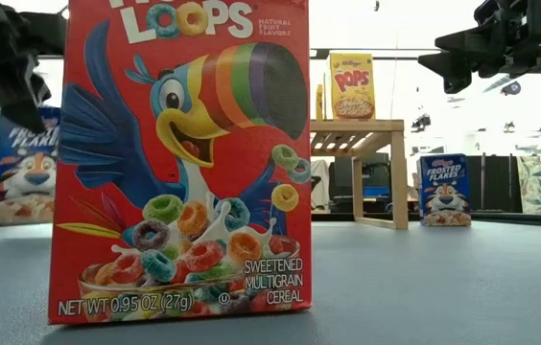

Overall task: Stack cereal on shelf
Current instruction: Put the left blue cereal box on the shelf

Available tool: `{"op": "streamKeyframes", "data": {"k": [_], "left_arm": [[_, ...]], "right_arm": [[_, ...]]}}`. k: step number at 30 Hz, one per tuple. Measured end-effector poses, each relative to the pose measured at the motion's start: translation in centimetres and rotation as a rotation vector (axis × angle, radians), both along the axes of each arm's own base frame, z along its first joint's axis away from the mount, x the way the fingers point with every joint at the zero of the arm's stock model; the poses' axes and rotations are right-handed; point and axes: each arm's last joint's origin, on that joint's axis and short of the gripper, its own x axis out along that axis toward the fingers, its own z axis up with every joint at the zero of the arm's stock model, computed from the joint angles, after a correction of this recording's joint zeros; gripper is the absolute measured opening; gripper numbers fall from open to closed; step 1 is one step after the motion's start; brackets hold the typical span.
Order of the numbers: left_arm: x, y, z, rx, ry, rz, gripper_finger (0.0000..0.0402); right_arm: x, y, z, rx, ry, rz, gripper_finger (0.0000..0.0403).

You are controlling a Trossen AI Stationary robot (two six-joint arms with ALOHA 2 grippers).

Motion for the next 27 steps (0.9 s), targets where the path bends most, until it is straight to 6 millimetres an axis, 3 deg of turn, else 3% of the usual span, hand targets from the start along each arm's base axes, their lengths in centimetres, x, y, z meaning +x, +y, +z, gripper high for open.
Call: {"op": "streamKeyframes", "data": {"k": [13, 20, 27], "left_arm": [[1.8, -0.1, 6.3, 0.200, -0.303, -0.074, 0.0133], [3.3, 0.6, 8.5, 0.307, -0.446, -0.128, 0.0133], [5.7, 2.6, 10.2, 0.358, -0.577, -0.196, 0.0133]], "right_arm": [[0.0, -0.1, 0.0, 0.003, 0.001, -0.020, 0.0228], [0.0, -0.1, 0.0, 0.003, 0.001, -0.020, 0.0228], [0.0, -0.1, 0.0, 0.011, 0.001, -0.021, 0.0228]]}}
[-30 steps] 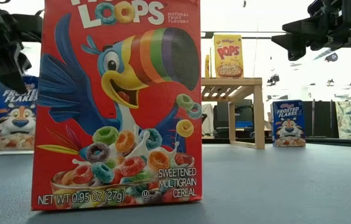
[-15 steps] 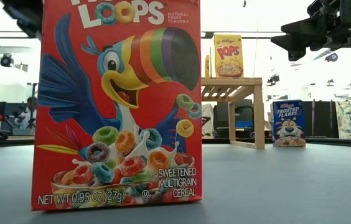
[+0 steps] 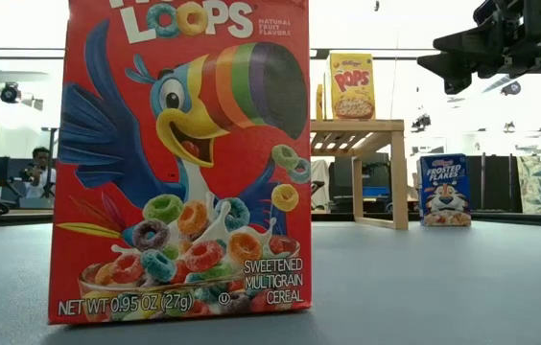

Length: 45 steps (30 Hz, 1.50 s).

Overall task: Stack cereal on shelf
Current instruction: Put the left blue cereal box on the shelf

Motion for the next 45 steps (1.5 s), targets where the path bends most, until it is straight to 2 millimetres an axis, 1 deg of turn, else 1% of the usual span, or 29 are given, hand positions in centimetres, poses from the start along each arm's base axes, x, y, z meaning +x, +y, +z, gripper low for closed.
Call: {"op": "streamKeyframes", "data": {"k": [3, 6, 12, 15, 18, 20, 26, 29, 32, 36, 39, 42, 45], "left_arm": [[1.2, 1.3, 0.8, 0.015, -0.085, -0.064, 0.0134], [2.1, 3.1, 0.9, 0.016, -0.113, -0.083, 0.0134], [3.2, 7.6, -0.1, -0.049, -0.066, -0.068, 0.0134], [3.7, 9.7, -0.1, -0.071, -0.051, -0.068, 0.0134], [4.4, 11.6, 0.5, -0.053, -0.037, -0.069, 0.0138], [5.0, 12.8, 1.2, -0.023, -0.021, -0.068, 0.0146], [7.6, 16.3, 3.6, 0.050, 0.112, -0.059, 0.0179], [9.0, 18.3, 4.4, 0.045, 0.184, -0.076, 0.0190], [10.5, 20.1, 4.4, -0.004, 0.223, -0.130, 0.0192], [12.3, 21.4, 3.4, -0.071, 0.312, -0.165, 0.0178], [13.0, 21.9, 3.4, -0.063, 0.328, -0.182, 0.0164], [13.4, 22.2, 4.3, -0.027, 0.312, -0.185, 0.0153], [13.0, 22.1, 6.4, 0.010, 0.267, -0.176, 0.0150]], "right_arm": [[0.0, 0.0, 0.0, 0.006, 0.000, 0.001, 0.0228], [0.0, 0.0, 0.0, 0.009, 0.000, 0.001, 0.0228], [0.0, 0.0, -0.2, 0.035, 0.020, 0.002, 0.0228], [0.1, 0.0, -0.6, 0.043, 0.027, 0.003, 0.0228], [0.1, -0.1, -1.0, 0.051, 0.038, 0.003, 0.0228], [0.1, -0.1, -1.1, 0.044, 0.040, 0.002, 0.0228], [0.1, -0.2, -1.1, 0.028, 0.038, -0.025, 0.0228], [0.1, -0.2, -1.0, 0.016, 0.038, -0.025, 0.0228], [0.1, -0.2, -1.0, 0.016, 0.038, -0.025, 0.0228], [0.1, -0.2, -1.1, 0.032, 0.039, -0.024, 0.0228], [0.1, -0.2, -1.7, 0.049, 0.052, -0.024, 0.0228], [0.2, -0.2, -2.2, 0.060, 0.065, -0.026, 0.0228], [0.2, -0.3, -2.4, 0.075, 0.069, -0.051, 0.0228]]}}
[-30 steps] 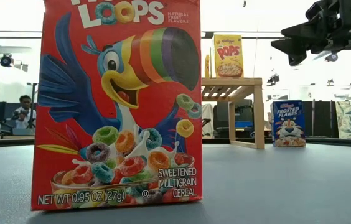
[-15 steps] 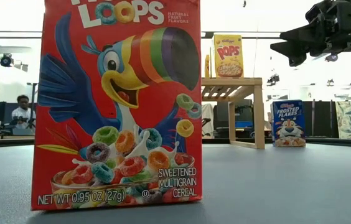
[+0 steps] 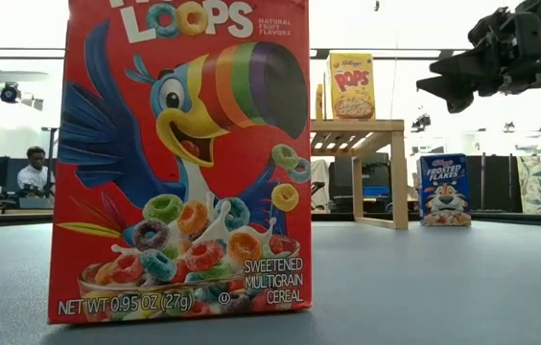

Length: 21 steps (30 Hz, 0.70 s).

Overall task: Stack cereal on shelf
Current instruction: Put the left blue cereal box on the shelf

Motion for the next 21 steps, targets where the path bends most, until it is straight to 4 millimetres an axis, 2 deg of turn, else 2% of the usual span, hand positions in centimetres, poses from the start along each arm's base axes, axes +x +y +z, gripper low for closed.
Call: {"op": "streamKeyframes", "data": {"k": [6, 11, 17, 21], "left_arm": [[-2.6, -1.7, 4.1, 0.007, 0.021, -0.013, 0.0150], [-6.0, -4.0, 6.6, -0.006, 0.040, -0.010, 0.0150], [-9.4, -6.3, 5.4, 0.003, 0.019, -0.006, 0.0150], [-11.9, -7.3, 3.2, 0.058, -0.074, 0.025, 0.0150]], "right_arm": [[0.0, -0.1, 0.0, 0.015, 0.001, -0.020, 0.0228], [0.0, -0.1, 0.0, 0.011, -0.002, -0.024, 0.0228], [0.0, -0.1, 0.1, 0.003, -0.011, -0.025, 0.0228], [0.0, -0.1, 0.2, 0.003, -0.019, -0.025, 0.0228]]}}
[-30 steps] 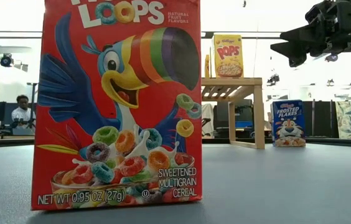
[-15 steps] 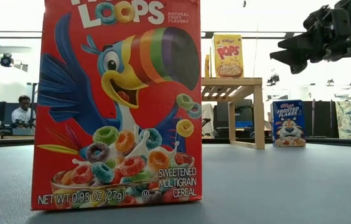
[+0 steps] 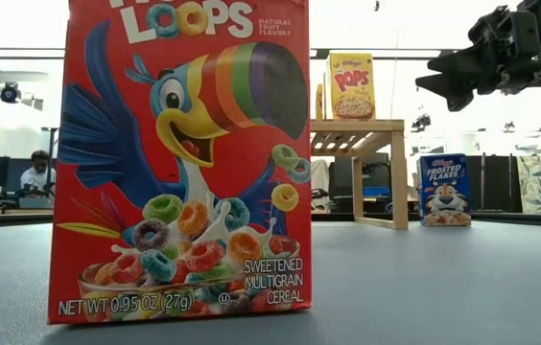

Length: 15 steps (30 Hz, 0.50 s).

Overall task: Stack cereal on shelf
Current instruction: Put the left blue cereal box on the shelf

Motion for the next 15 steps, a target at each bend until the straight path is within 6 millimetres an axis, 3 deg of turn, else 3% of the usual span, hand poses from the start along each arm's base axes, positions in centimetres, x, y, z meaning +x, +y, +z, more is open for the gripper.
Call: {"op": "streamKeyframes", "data": {"k": [7, 15], "left_arm": [[-3.0, -0.5, -4.9, 0.053, -0.119, 0.087, 0.0165], [-4.7, 0.7, -9.3, -0.042, -0.211, 0.092, 0.0249]], "right_arm": [[0.0, 0.0, 0.2, -0.007, -0.016, -0.001, 0.0228], [0.0, 0.0, 0.4, -0.008, -0.031, -0.002, 0.0228]]}}
